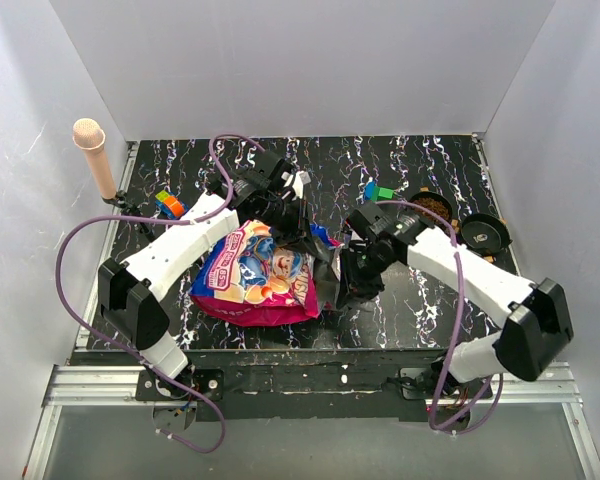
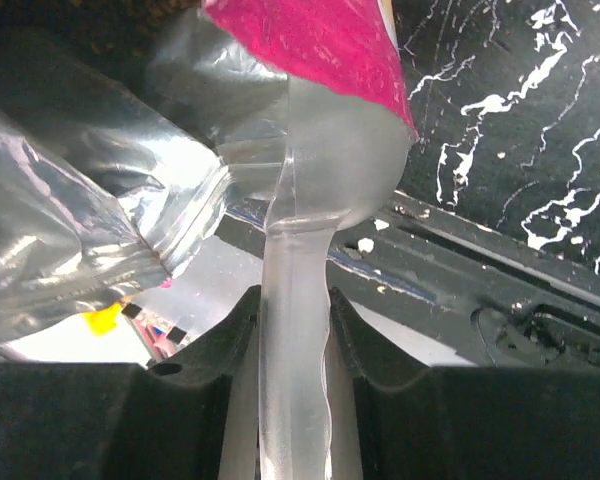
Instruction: Serve the pet food
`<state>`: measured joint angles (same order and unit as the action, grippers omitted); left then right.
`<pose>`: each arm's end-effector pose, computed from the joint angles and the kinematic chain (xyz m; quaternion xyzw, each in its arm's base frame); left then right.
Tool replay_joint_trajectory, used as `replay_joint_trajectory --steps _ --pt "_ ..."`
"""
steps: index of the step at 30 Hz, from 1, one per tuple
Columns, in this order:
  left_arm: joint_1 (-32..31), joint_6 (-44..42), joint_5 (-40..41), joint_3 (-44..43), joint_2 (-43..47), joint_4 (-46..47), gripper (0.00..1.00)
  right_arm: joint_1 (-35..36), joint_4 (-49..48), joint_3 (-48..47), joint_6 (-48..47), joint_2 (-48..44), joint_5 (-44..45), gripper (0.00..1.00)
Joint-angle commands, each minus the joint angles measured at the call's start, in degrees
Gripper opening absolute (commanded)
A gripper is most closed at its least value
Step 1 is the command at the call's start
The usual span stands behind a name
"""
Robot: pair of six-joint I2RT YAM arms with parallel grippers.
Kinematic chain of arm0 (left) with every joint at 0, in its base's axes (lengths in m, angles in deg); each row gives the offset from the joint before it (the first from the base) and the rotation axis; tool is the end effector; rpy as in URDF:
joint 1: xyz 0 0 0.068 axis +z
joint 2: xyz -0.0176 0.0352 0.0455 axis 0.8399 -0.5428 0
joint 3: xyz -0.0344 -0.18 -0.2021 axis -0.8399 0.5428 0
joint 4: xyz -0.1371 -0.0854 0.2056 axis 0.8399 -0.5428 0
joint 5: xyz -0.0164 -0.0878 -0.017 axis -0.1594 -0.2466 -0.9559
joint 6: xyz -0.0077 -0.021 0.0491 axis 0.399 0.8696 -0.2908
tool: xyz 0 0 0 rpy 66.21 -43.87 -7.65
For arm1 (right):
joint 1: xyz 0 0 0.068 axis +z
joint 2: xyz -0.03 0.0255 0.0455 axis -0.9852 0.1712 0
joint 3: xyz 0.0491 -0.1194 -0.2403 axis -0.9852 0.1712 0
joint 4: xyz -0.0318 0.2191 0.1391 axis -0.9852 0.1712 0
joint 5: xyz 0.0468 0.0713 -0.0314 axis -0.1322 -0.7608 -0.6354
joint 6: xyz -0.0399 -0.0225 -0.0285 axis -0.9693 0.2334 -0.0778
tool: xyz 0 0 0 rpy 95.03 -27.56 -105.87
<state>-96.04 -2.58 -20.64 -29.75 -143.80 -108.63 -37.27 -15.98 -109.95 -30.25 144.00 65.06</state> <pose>0.2523 -0.2256 0.3356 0.0668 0.9354 -0.3437 0.0484 0.1815 0.1845 0.2693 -0.0805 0.9661 0.2428 0.0353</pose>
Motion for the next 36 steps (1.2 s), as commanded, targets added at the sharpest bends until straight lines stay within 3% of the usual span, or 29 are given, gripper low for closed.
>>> replay_joint_trajectory --steps 1,4,7,10,14,18,23,29,36 --pt "-2.3 1.6 -8.7 -1.3 4.6 8.2 0.00 -1.0 9.5 -6.8 0.8 5.0 -0.6 0.01" --pt "-2.9 3.9 -9.6 -0.1 4.5 11.5 0.00 -1.0 -1.7 -7.5 7.3 12.0 -2.0 0.01" --pt "-3.3 6.4 -9.9 1.0 3.6 14.0 0.00 -0.6 -25.6 -4.6 15.5 17.2 -5.5 0.01" --pt "-3.4 9.2 -10.7 1.4 2.2 15.6 0.00 -1.0 -40.1 -4.3 18.3 21.5 -7.8 0.01" --pt "-3.5 13.3 -11.5 3.1 1.6 19.5 0.00 -2.6 -53.7 1.0 17.5 20.9 -12.4 0.01" --pt "-3.5 11.4 -11.5 3.3 2.9 19.6 0.00 -3.8 -71.8 10.8 18.2 16.6 -19.5 0.01" --pt "-3.4 8.9 -7.5 3.2 5.5 14.5 0.00 -4.0 -77.6 18.1 18.6 12.1 -24.1 0.01" --pt "-2.1 5.9 3.9 -0.6 8.7 3.9 0.00 -7.9 -74.9 25.5 16.7 2.0 -25.4 0.01" --pt "-1.8 8.1 8.7 2.9 13.7 3.5 0.00 -9.1 -75.8 35.5 18.6 -7.3 -27.9 0.01"
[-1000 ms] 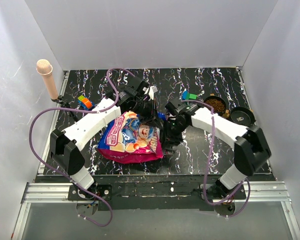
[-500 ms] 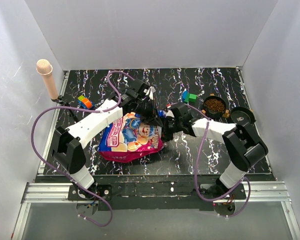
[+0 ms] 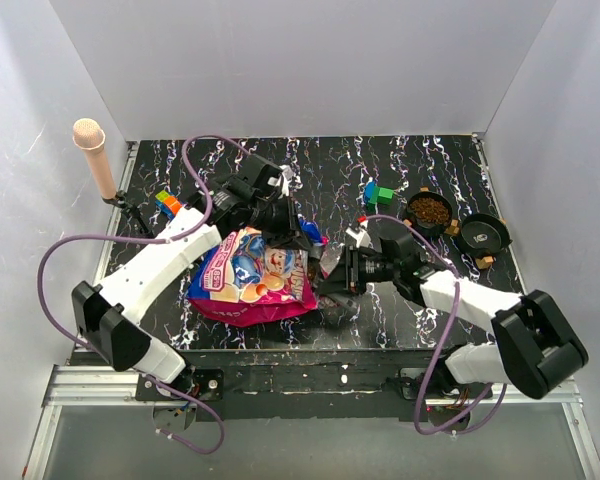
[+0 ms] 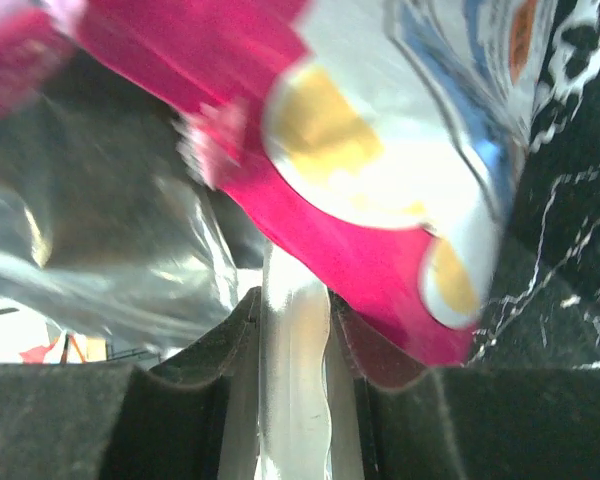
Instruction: Serve the pet food
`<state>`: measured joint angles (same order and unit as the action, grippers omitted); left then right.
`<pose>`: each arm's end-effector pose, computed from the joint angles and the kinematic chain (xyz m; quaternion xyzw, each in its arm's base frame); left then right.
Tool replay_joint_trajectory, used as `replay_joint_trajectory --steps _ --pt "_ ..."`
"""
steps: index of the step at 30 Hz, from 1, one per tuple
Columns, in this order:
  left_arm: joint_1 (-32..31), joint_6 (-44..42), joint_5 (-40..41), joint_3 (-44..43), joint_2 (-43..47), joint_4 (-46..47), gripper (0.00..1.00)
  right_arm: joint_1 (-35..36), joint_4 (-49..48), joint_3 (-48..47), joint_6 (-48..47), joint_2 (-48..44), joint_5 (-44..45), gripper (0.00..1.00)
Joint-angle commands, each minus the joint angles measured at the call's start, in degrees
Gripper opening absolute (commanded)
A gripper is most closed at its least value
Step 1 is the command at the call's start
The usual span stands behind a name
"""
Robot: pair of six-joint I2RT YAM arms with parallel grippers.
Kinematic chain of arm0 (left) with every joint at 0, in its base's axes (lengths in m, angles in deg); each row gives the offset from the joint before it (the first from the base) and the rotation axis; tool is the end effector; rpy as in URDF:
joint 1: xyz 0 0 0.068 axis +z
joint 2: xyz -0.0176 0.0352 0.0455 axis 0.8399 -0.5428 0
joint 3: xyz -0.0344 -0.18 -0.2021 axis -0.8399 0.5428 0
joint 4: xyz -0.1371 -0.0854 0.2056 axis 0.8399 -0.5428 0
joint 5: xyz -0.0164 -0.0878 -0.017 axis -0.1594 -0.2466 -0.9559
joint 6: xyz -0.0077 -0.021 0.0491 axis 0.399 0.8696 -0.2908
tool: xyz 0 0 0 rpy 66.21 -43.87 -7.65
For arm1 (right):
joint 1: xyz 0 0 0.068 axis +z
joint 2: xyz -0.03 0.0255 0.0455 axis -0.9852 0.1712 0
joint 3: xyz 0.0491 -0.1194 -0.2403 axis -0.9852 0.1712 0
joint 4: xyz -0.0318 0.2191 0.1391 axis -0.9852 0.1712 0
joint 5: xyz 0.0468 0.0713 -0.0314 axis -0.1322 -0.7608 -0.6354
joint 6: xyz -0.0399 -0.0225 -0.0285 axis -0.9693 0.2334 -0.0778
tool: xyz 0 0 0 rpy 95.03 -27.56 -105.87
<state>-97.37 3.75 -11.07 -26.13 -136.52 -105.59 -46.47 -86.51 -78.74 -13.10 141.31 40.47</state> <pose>0.2311 -0.2108 0.3563 0.0139 0.9369 -0.3264 0.1245 0.2065 0.1672 0.2020 -0.0523 0.8118 0.5665 0.1314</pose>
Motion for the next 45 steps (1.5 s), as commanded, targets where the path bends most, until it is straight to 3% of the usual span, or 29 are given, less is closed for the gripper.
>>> replay_joint_trajectory --steps 1,6,10,13,17,18,21,35,37,40,43,45 --pt "-0.4 1.9 -0.9 -1.0 6.7 0.5 0.00 0.0 -5.3 4.4 1.7 -5.4 -2.3 0.01" --pt "0.6 0.1 0.2 -5.6 5.9 -3.4 0.00 -1.8 -8.2 1.1 4.3 -2.7 -4.7 0.01" --pt "1.0 -2.1 -1.4 -7.6 4.1 -5.8 0.00 -2.4 -6.7 3.6 6.3 -7.3 -4.6 0.01" --pt "1.0 -3.1 -2.1 -8.6 3.3 -6.3 0.00 -2.4 -13.1 5.3 10.0 -6.4 -1.8 0.01" --pt "1.3 -3.6 -2.2 -10.0 2.5 -6.3 0.00 -2.6 -23.2 4.0 16.4 -1.0 -7.4 0.01" --pt "1.5 -3.9 -2.8 -10.3 2.0 -6.4 0.00 -2.6 -21.9 5.4 16.7 -4.0 -7.1 0.01" --pt "1.5 -4.3 -3.5 -10.0 1.5 -6.7 0.00 -2.5 2.9 3.5 4.8 -14.0 -2.2 0.01" --pt "1.5 -1.8 -4.5 -10.0 -2.5 -1.2 0.00 -8.5 4.7 9.1 5.2 -23.2 -10.7 0.01" --pt "1.5 -1.8 -4.5 -10.1 -2.1 -1.2 0.00 -9.3 -0.7 11.8 7.8 -24.5 -8.7 0.01" --pt "1.7 -2.2 -3.8 -9.9 -1.5 -2.0 0.00 -9.1 -16.0 13.0 13.0 -15.6 -10.4 0.01" --pt "1.7 -1.9 -4.9 -10.4 -2.2 -2.0 0.00 -9.1 -21.6 12.4 17.7 -13.1 -13.3 0.01" --pt "1.6 -1.3 -5.6 -10.9 -2.6 -1.5 0.00 -8.6 -0.8 8.7 5.1 -18.5 -8.1 0.01"
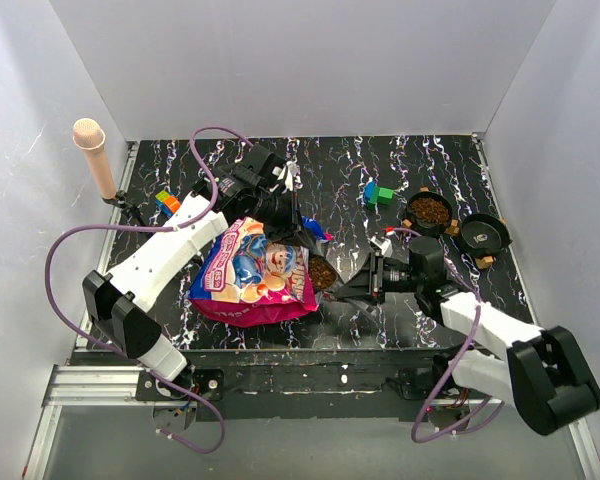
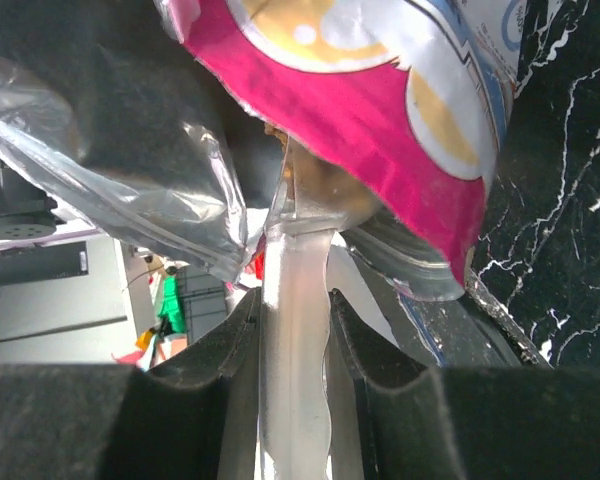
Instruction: Serve the pet food
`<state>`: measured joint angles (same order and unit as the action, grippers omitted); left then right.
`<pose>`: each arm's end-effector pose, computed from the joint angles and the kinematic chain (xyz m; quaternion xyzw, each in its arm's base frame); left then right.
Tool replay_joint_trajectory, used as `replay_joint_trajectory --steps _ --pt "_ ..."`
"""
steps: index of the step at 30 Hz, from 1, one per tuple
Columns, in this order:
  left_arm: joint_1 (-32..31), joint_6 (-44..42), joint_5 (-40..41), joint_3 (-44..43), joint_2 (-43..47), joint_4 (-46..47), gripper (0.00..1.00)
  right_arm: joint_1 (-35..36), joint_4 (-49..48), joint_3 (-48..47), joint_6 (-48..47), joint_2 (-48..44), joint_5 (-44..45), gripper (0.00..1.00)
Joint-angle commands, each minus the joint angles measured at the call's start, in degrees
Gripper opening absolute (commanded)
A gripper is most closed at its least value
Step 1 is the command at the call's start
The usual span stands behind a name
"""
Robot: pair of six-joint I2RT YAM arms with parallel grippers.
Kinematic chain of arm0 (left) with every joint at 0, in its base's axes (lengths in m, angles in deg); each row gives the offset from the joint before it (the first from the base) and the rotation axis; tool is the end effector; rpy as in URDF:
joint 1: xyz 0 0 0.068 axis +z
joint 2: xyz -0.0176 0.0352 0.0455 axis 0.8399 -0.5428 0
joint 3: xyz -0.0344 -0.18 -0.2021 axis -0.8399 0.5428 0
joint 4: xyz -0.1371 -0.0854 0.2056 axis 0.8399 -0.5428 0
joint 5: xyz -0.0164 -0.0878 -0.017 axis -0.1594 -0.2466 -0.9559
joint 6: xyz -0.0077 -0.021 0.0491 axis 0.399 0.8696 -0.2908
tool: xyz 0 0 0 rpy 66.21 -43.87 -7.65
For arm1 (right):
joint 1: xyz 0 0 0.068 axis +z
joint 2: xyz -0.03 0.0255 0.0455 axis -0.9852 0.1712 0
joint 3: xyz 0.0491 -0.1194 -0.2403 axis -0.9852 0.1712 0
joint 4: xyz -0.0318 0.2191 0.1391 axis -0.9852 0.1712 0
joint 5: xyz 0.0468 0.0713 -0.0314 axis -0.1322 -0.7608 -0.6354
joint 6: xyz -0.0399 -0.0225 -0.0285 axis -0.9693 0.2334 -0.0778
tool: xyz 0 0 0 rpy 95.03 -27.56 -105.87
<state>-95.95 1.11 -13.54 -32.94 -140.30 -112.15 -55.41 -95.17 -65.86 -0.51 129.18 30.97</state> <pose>0.2415 -0.2111 0.3662 0.0249 0.9423 -0.3189 0.0989 0.1804 0.1146 0.1939 0.0165 0.7718 0.6273 0.1029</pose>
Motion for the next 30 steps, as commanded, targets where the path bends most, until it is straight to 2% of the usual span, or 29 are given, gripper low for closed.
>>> replay_joint_trajectory --steps 1,4,5,6,7,8,9,11,12,16,22,25,30 --pt "0.2 1.6 -3.3 -3.8 1.3 5.5 0.00 0.9 9.3 -4.8 -7.5 -6.2 4.2 0.01" --pt "0.2 2.5 -3.1 -2.5 1.9 7.2 0.00 1.4 -18.2 -4.5 9.5 6.3 -3.7 0.01" --pt "0.2 2.5 -3.1 -2.6 1.8 7.2 0.00 1.4 -24.8 -3.5 12.3 7.5 -4.6 0.01" --pt "0.3 2.5 -3.1 -2.6 1.8 7.4 0.00 1.2 -23.3 -3.0 10.1 5.4 -4.6 0.01" --pt "0.2 2.8 -3.1 -2.6 1.8 7.4 0.00 1.3 -6.2 -4.3 1.5 2.1 -3.4 0.01" --pt "0.3 2.7 -3.0 -2.7 2.0 7.6 0.00 1.5 9.6 -7.0 -7.3 -1.7 1.3 0.01" --pt "0.3 2.7 -3.0 -2.4 2.1 7.8 0.00 1.8 12.3 -7.7 -10.7 -3.1 2.4 0.01" --pt "0.3 2.8 -3.0 -2.0 2.1 8.2 0.00 0.9 4.6 -7.6 -6.4 0.1 -2.6 0.01" --pt "0.3 2.9 -3.2 -1.8 2.1 8.3 0.00 0.9 4.1 -8.5 -5.7 1.0 -3.3 0.01" --pt "0.3 2.7 -3.0 -2.0 2.2 8.0 0.00 0.6 12.6 -8.3 -9.5 -4.6 -0.5 0.01" --pt "0.4 2.1 -2.2 -2.2 1.9 7.7 0.00 0.1 11.7 -6.4 -8.2 -6.3 -2.7 0.01" --pt "0.4 2.3 1.0 -1.4 3.8 9.0 0.00 -1.5 6.3 -3.2 -4.3 -8.2 -4.0 0.01" --pt "0.5 2.3 2.2 0.0 5.4 10.4 0.00 -3.5 6.7 -1.4 -2.6 -11.3 -5.9 0.01"
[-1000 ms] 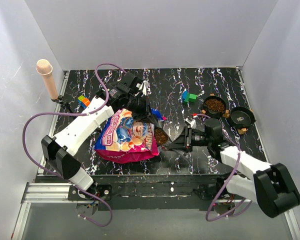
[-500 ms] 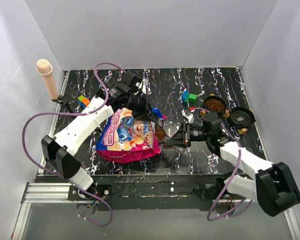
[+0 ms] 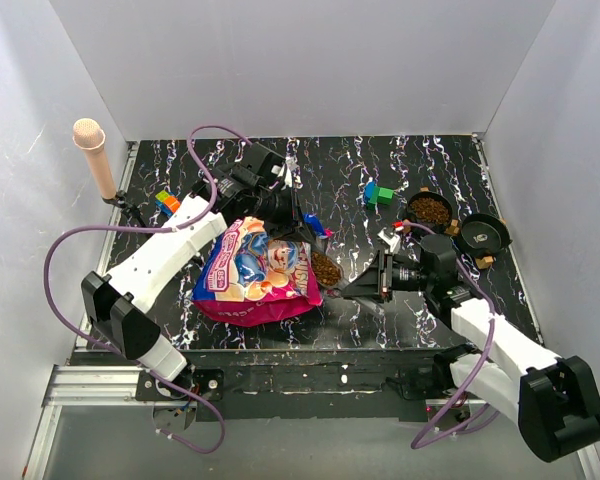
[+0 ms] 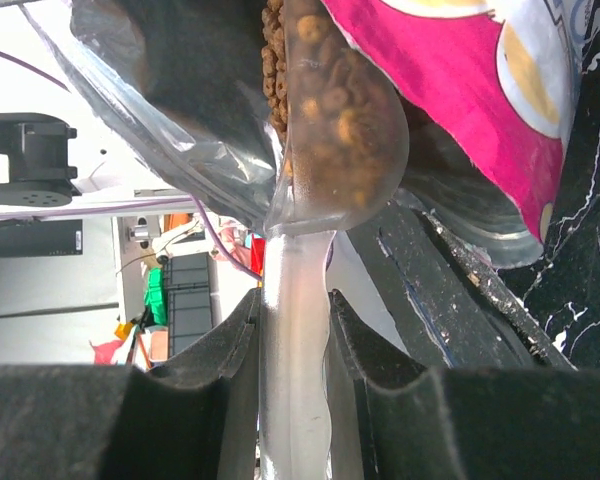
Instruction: Serve the pet food
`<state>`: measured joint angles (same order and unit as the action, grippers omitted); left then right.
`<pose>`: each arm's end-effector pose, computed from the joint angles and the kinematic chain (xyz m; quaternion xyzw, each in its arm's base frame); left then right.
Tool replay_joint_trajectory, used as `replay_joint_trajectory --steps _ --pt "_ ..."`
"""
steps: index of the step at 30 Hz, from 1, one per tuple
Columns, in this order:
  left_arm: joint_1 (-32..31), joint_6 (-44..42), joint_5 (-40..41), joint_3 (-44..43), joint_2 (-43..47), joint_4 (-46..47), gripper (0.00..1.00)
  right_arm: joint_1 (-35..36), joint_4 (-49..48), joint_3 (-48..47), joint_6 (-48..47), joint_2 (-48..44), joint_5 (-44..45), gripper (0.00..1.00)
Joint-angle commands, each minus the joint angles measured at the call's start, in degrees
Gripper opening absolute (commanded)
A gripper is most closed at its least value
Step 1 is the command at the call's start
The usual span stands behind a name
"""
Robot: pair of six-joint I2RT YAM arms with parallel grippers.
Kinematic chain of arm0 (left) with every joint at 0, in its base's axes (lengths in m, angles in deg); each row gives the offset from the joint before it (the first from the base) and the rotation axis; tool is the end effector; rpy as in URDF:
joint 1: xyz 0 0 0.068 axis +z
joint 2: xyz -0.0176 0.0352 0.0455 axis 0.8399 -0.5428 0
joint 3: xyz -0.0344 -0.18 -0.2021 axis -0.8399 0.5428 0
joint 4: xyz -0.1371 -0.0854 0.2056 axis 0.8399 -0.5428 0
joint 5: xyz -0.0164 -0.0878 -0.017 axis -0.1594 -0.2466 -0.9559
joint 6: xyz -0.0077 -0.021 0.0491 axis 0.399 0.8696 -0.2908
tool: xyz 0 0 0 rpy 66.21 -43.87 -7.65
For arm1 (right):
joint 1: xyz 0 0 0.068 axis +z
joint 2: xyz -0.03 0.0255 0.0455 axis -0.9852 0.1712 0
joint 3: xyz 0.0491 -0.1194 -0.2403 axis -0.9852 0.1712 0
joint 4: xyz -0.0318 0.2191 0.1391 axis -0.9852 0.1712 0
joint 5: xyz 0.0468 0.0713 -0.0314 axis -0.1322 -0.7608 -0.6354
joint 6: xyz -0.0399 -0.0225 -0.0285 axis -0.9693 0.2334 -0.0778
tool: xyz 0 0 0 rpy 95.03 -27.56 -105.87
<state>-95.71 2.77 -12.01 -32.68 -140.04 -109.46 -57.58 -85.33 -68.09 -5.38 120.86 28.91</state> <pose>0.2453 -0.2113 0.3688 0.0096 0.9380 -0.3247 0.1212 0.1711 0.1029 0.2180 -0.0160 0.7666 0.6280 0.1334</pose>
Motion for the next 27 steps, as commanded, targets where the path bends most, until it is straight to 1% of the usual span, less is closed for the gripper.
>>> replay_joint_trajectory --steps 1,6,11,20,27 --pt "0.2 0.8 0.6 0.1 5.4 7.8 0.00 -1.7 -2.5 0.9 2.6 -4.6 -4.0 0.01" --pt "0.3 1.1 2.6 1.0 6.4 8.2 0.00 -4.5 4.3 0.5 0.8 -9.4 -5.9 0.01" --pt "0.2 1.7 4.8 0.2 6.8 9.0 0.00 -7.4 9.0 1.1 -1.1 -12.9 -8.3 0.01" --pt "0.2 2.3 9.1 -1.6 6.1 8.4 0.00 -11.0 13.1 -1.4 0.3 -17.0 -11.4 0.01" --pt "0.3 2.8 9.3 -1.6 6.4 9.6 0.00 -12.0 14.4 -3.0 0.4 -17.3 -11.6 0.01"
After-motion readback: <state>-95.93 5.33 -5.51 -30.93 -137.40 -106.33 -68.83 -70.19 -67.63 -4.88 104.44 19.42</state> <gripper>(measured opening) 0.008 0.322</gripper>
